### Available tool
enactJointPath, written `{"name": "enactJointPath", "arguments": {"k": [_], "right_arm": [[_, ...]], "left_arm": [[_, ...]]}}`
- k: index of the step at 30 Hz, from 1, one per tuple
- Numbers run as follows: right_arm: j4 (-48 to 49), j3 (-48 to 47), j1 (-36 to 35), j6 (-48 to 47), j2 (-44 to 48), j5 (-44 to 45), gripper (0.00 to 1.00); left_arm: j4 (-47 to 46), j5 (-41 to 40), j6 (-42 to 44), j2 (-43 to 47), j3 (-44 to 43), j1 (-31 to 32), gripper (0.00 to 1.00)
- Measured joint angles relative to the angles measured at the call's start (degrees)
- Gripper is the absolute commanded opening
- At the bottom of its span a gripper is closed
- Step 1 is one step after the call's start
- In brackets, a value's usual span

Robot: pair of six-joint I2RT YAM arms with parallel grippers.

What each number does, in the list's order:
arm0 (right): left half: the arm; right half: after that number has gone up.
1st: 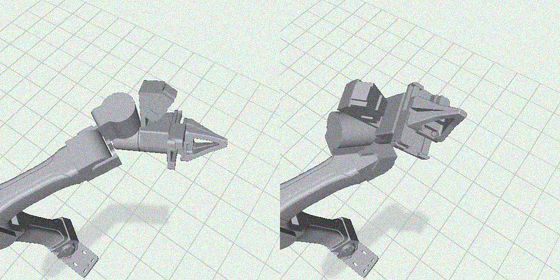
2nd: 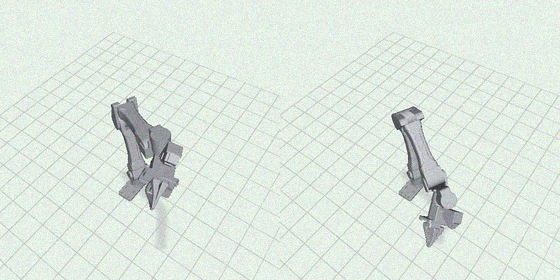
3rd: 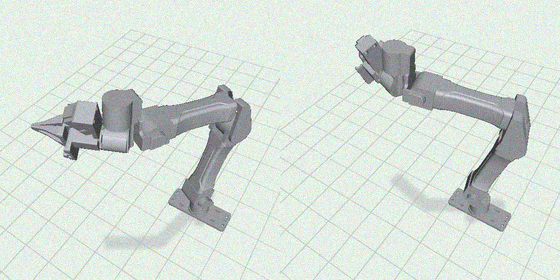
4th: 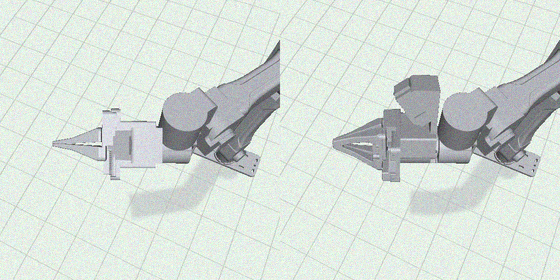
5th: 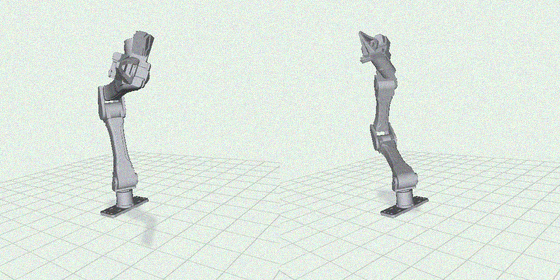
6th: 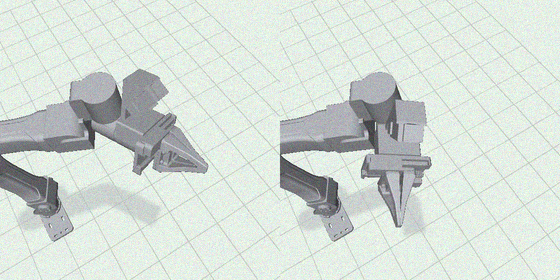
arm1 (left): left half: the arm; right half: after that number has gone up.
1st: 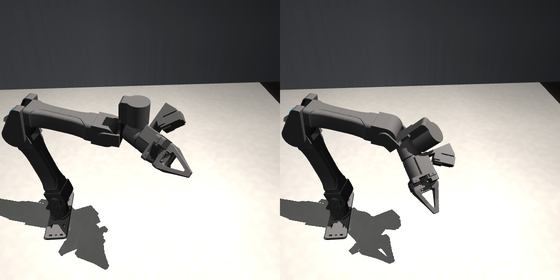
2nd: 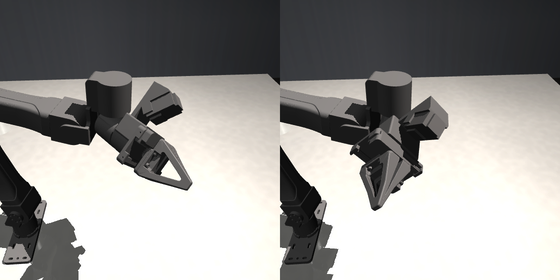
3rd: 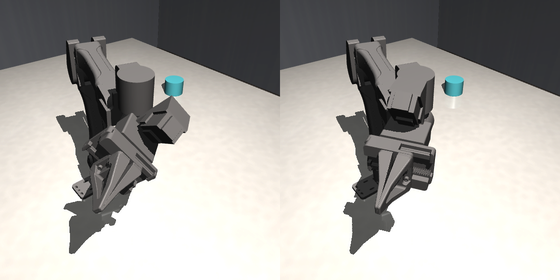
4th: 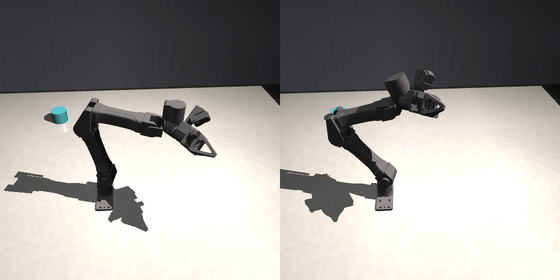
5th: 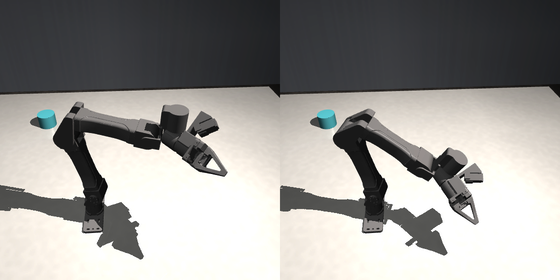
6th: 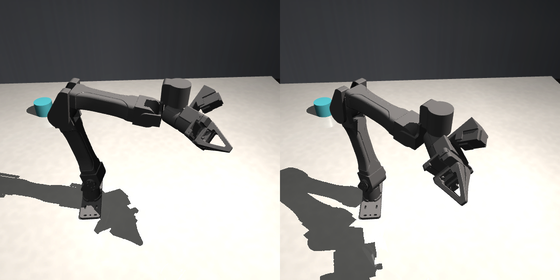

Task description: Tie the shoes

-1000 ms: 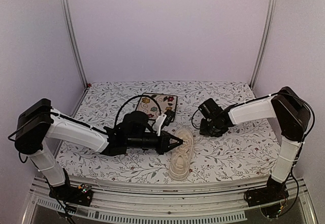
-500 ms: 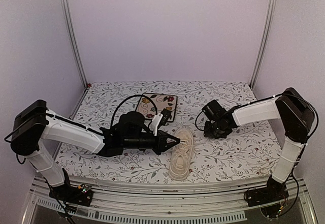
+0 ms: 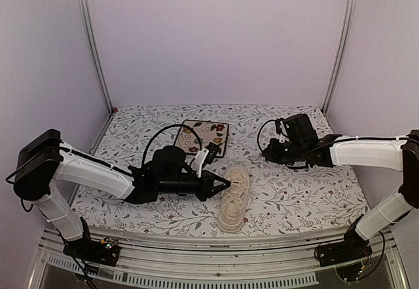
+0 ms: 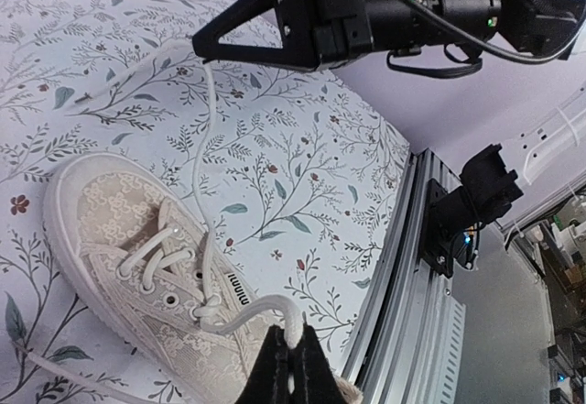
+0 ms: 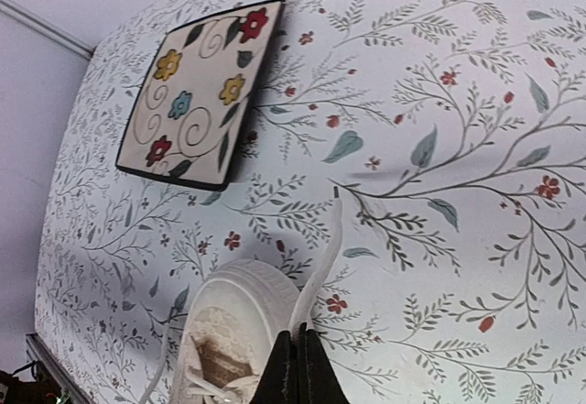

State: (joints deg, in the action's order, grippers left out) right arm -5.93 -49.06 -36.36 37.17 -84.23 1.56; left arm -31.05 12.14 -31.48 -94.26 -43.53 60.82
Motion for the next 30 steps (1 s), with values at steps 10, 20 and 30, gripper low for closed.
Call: {"name": "enactJointPath", "arguments": {"k": [10, 20, 30], "right_arm": [[9.9, -7.6, -4.0, -2.5, -7.8, -15.3, 0.02], [16.6, -15.7, -11.6, -2.1, -16.7, -28.7, 0.62], [16.7, -4.0, -8.0, -4.0, -4.5, -27.3, 0.73]], "left_arm": [[-0.5, 0.0, 0.0, 0.0, 0.1, 0.0, 0.00], [-1.1, -0.4, 0.2, 0.0, 0.2, 0.0, 0.00], [-1.3, -0.9, 0.4, 0.0, 0.4, -0.1, 0.00]]}}
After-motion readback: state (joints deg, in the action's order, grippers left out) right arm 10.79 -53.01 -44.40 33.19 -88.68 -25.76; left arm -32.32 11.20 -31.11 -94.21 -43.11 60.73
